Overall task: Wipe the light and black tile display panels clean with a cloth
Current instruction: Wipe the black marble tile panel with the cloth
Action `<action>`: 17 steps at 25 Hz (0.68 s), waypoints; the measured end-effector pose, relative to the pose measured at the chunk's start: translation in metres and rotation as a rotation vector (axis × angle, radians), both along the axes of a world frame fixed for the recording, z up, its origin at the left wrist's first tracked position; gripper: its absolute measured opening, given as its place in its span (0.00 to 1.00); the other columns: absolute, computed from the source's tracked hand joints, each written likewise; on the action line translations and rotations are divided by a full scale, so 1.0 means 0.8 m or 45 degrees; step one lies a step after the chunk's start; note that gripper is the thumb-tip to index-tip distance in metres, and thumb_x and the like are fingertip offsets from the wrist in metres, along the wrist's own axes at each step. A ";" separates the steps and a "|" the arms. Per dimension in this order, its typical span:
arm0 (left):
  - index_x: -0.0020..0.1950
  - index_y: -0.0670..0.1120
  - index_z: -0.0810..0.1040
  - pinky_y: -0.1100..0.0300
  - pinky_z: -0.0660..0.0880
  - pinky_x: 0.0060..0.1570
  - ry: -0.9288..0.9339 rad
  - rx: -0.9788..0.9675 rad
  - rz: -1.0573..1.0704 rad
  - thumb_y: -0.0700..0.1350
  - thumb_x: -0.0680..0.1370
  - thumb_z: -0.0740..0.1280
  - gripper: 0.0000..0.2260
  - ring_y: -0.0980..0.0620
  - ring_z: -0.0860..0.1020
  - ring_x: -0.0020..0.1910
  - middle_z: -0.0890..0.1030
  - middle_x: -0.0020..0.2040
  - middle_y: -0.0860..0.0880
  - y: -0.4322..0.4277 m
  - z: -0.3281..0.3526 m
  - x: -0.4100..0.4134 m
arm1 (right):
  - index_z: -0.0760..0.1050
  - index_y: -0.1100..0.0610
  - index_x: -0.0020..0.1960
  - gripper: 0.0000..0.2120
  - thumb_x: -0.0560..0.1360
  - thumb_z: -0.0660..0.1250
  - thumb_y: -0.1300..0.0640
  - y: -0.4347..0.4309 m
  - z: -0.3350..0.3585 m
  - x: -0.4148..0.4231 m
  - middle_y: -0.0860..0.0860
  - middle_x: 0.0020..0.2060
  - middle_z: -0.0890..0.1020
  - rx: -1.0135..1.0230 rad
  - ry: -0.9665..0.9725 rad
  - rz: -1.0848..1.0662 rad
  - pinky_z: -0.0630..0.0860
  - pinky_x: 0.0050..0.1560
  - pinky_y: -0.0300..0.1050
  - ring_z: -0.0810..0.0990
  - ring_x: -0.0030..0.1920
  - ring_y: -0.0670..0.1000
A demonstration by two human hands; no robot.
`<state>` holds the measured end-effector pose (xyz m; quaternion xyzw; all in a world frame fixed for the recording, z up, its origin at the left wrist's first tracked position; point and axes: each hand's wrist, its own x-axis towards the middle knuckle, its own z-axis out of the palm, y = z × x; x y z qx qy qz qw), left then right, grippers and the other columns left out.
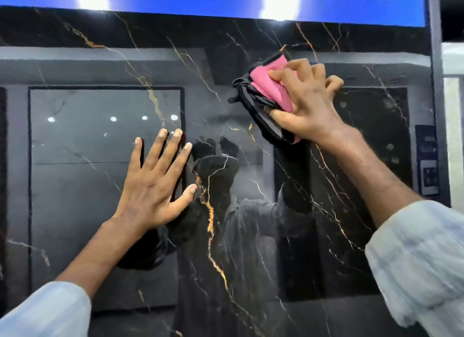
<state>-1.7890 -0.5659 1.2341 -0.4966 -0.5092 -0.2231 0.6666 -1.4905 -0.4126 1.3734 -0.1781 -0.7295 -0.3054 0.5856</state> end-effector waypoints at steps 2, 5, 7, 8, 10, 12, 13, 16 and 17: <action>0.82 0.41 0.63 0.28 0.52 0.77 -0.008 -0.008 0.010 0.60 0.81 0.59 0.34 0.37 0.56 0.83 0.59 0.84 0.40 0.000 -0.001 0.000 | 0.65 0.46 0.77 0.37 0.67 0.67 0.50 -0.012 0.003 0.001 0.53 0.70 0.67 0.006 -0.063 -0.072 0.50 0.50 0.51 0.64 0.66 0.61; 0.83 0.41 0.62 0.29 0.51 0.78 -0.008 -0.013 0.025 0.59 0.82 0.59 0.34 0.37 0.55 0.83 0.58 0.84 0.40 0.001 -0.002 0.001 | 0.53 0.45 0.83 0.46 0.66 0.62 0.50 -0.009 -0.018 -0.019 0.49 0.79 0.59 0.003 -0.028 -0.082 0.50 0.53 0.51 0.61 0.69 0.60; 0.83 0.41 0.62 0.30 0.50 0.78 -0.011 -0.011 0.029 0.59 0.82 0.58 0.34 0.37 0.55 0.83 0.58 0.84 0.40 0.000 -0.001 0.000 | 0.53 0.45 0.83 0.44 0.67 0.57 0.47 -0.005 -0.035 -0.038 0.47 0.82 0.55 -0.016 -0.006 -0.021 0.51 0.56 0.50 0.58 0.70 0.56; 0.83 0.41 0.61 0.30 0.50 0.79 -0.015 -0.012 0.031 0.59 0.82 0.58 0.34 0.37 0.55 0.83 0.58 0.84 0.40 0.000 -0.002 -0.001 | 0.53 0.45 0.83 0.44 0.67 0.57 0.47 -0.004 -0.037 -0.042 0.46 0.82 0.53 -0.028 -0.012 0.014 0.51 0.58 0.51 0.56 0.69 0.54; 0.83 0.41 0.61 0.30 0.50 0.79 -0.024 -0.010 0.038 0.59 0.82 0.57 0.34 0.38 0.54 0.84 0.57 0.84 0.40 -0.001 -0.003 -0.001 | 0.52 0.43 0.83 0.44 0.69 0.61 0.46 -0.004 -0.034 -0.038 0.45 0.83 0.49 -0.108 -0.092 0.127 0.46 0.58 0.45 0.54 0.70 0.53; 0.84 0.42 0.60 0.30 0.50 0.79 -0.030 -0.003 0.037 0.59 0.83 0.57 0.34 0.38 0.54 0.84 0.57 0.84 0.41 0.000 -0.005 0.002 | 0.56 0.40 0.82 0.42 0.70 0.67 0.41 0.000 -0.033 -0.030 0.43 0.83 0.49 -0.118 -0.153 0.229 0.45 0.58 0.39 0.56 0.72 0.54; 0.84 0.42 0.61 0.30 0.50 0.79 -0.032 0.000 0.031 0.59 0.83 0.58 0.33 0.38 0.54 0.84 0.57 0.84 0.41 0.000 -0.006 0.002 | 0.60 0.39 0.80 0.40 0.70 0.69 0.40 0.001 -0.036 -0.027 0.43 0.83 0.52 -0.081 -0.131 0.269 0.46 0.58 0.40 0.58 0.71 0.54; 0.83 0.42 0.61 0.30 0.51 0.79 -0.033 0.006 0.033 0.59 0.83 0.58 0.33 0.38 0.55 0.83 0.58 0.84 0.41 -0.002 -0.006 -0.002 | 0.73 0.41 0.74 0.32 0.70 0.69 0.39 0.007 -0.043 -0.026 0.45 0.81 0.62 0.062 -0.010 0.288 0.51 0.57 0.50 0.65 0.70 0.55; 0.83 0.42 0.61 0.30 0.51 0.78 -0.033 0.008 0.032 0.59 0.82 0.58 0.33 0.38 0.56 0.83 0.58 0.84 0.41 -0.002 -0.005 -0.001 | 0.73 0.41 0.73 0.31 0.71 0.69 0.38 0.009 -0.040 -0.024 0.45 0.80 0.63 0.085 0.009 0.246 0.52 0.57 0.51 0.65 0.71 0.56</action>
